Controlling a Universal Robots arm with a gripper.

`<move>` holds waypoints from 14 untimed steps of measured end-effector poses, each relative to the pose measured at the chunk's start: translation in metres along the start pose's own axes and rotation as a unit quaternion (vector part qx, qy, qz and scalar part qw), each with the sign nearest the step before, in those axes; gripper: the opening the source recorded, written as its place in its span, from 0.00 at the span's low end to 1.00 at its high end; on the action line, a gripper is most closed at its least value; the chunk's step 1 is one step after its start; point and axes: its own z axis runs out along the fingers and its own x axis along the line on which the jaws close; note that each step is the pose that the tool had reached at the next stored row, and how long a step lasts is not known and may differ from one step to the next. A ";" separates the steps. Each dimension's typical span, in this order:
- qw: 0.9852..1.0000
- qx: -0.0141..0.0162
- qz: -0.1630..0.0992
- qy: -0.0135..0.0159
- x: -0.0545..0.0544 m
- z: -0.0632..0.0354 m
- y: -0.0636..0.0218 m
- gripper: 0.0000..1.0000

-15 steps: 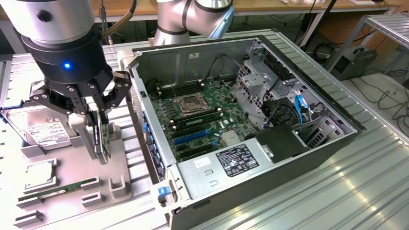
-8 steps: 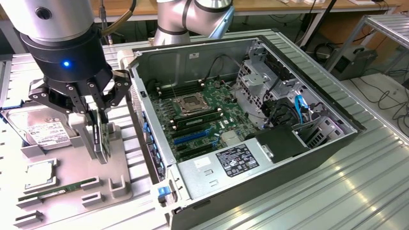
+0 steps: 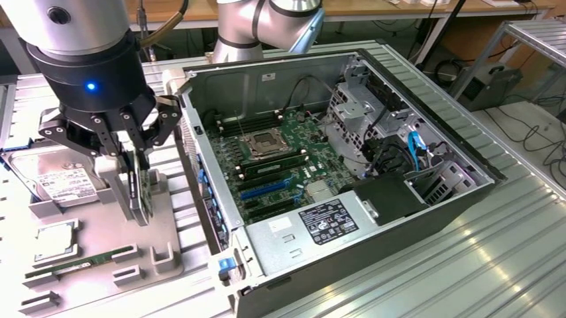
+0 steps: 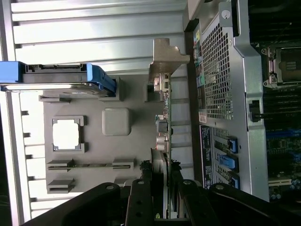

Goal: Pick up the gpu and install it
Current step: 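Pick up the gpu and move the gpu toward the slot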

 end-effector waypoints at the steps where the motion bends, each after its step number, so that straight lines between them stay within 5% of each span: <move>1: 1.000 0.000 0.000 0.000 0.000 -0.0003 0.0000 0.26; 14: 1.000 0.000 0.000 0.000 0.000 -0.0041 0.0002 0.26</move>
